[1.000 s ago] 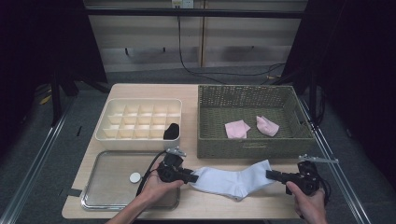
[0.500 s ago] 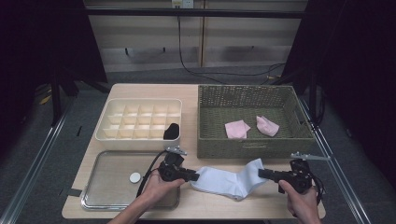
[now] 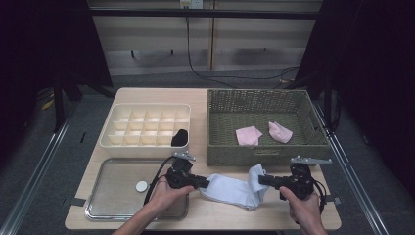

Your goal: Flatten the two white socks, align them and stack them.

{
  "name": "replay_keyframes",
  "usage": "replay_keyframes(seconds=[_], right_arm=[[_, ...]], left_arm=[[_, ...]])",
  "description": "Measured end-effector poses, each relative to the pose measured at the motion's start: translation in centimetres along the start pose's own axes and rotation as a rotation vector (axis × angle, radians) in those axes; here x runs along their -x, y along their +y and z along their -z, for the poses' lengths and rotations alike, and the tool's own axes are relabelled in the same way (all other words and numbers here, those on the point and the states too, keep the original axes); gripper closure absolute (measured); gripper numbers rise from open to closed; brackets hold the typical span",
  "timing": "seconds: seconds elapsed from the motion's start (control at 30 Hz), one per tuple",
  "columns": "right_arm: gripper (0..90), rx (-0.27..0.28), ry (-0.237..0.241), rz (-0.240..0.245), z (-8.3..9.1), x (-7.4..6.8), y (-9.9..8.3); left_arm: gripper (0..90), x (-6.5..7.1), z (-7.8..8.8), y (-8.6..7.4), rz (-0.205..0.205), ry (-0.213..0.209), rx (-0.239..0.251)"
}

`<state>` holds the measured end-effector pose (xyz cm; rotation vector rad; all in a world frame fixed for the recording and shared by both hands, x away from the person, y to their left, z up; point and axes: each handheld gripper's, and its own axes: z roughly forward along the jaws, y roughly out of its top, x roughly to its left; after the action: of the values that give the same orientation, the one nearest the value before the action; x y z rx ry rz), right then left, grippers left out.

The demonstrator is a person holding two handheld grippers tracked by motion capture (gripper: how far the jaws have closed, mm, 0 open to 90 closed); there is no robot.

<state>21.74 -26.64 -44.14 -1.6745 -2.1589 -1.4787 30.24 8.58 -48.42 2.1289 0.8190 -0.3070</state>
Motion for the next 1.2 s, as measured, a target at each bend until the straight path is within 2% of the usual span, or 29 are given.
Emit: replay_keyframes(seconds=[0.1, 0.2, 0.27, 0.33, 0.4, 0.5, 0.67, 0.73, 0.87, 0.93, 0.97, 1.07, 1.2], right_arm=[[84.4, -0.004, -0.002, 0.008, -0.3, -0.3, 0.2], [84.4, -0.001, 0.002, 0.02, -0.7, -0.5, 0.5], [84.4, 0.0, 0.001, 0.023, -0.8, -0.6, 0.6], [84.4, -0.004, 0.004, 0.026, -1.0, -0.7, 0.8], [84.3, -0.009, 0.008, 0.024, -1.1, -0.9, 1.0], [84.4, -0.017, 0.005, 0.04, -1.3, -1.1, 1.3], [84.4, -0.017, -0.002, 0.042, -1.1, -1.1, 1.3], [84.4, -0.02, -0.03, 0.037, -0.7, -0.5, 1.0], [84.3, -0.015, -0.079, -0.005, 0.1, 1.4, 0.0], [84.2, -0.026, -0.115, -0.029, 0.4, 2.4, -0.5], [84.3, -0.032, -0.134, -0.039, 0.5, 2.9, -0.7], [84.1, -0.052, -0.163, -0.069, 0.5, 4.3, -1.4], [83.2, -0.08, -0.204, -0.085, 0.4, 5.1, -1.8]], left_arm=[[70.1, -0.1, -0.1, -0.2, 0.002, 0.026, -0.003], [60.6, -0.3, -0.1, -0.2, 0.014, 0.029, -0.008], [58.7, -0.4, -0.1, -0.3, 0.021, 0.044, -0.014], [58.7, -0.6, -0.2, -0.5, 0.026, 0.065, -0.037], [61.6, -0.9, -0.3, -0.6, 0.035, 0.056, -0.043], [68.7, -0.8, -0.4, -0.6, 0.021, 0.048, -0.045], [69.1, -0.6, -0.6, -0.5, 0.026, 0.045, -0.039], [70.2, -0.7, -0.6, -0.5, 0.024, 0.047, -0.04], [74.4, -0.6, -0.5, -0.6, 0.015, 0.048, -0.047], [76.4, -0.5, -0.6, -0.6, 0.013, 0.038, -0.048], [76.9, -0.4, -0.6, -0.6, 0.011, 0.049, -0.052], [77.5, -0.4, -0.7, -0.6, 0.005, 0.043, -0.055], [77.5, -0.4, -0.6, -0.6, 0.005, 0.043, -0.056]])
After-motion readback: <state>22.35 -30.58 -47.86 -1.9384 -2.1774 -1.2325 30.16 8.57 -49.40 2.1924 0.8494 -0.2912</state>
